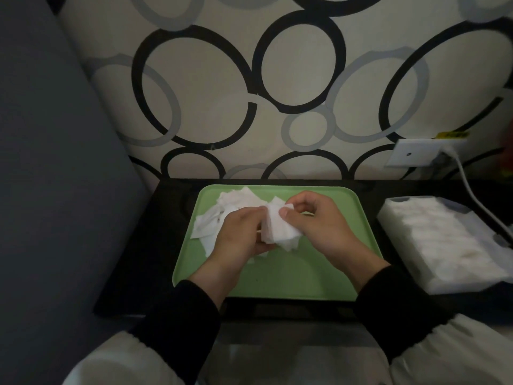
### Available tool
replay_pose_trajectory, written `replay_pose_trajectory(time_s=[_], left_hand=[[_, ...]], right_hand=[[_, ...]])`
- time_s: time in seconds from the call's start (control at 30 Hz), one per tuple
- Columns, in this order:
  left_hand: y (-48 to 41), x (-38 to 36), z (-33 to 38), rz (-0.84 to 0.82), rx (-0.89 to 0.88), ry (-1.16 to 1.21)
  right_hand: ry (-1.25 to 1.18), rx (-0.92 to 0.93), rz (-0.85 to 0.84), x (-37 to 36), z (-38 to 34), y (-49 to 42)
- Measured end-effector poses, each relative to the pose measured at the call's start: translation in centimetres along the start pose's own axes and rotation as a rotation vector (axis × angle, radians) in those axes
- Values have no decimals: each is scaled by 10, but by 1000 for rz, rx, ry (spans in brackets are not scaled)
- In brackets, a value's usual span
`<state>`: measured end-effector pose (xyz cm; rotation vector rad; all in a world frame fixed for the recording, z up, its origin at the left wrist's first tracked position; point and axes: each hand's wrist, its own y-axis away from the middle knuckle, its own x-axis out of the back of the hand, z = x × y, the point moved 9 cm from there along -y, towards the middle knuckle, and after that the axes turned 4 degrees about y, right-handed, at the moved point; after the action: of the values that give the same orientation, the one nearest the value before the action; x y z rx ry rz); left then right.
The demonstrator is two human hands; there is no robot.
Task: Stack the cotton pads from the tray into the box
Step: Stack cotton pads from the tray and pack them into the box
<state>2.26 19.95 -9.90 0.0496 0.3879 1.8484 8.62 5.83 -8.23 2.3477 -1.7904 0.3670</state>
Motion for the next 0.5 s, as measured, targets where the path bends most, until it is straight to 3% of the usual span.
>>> replay_pose_trajectory(time_s=[0.13, 0.33, 0.5], left_hand=[[3, 3, 4, -20, -47, -41], [-3, 41, 23, 196, -153, 25], [-6, 55, 29, 251, -179, 20]], right_hand=[[57, 2, 41, -7, -2, 2], [306, -136, 139, 25, 28, -26], [506, -141, 33, 24, 40, -63]])
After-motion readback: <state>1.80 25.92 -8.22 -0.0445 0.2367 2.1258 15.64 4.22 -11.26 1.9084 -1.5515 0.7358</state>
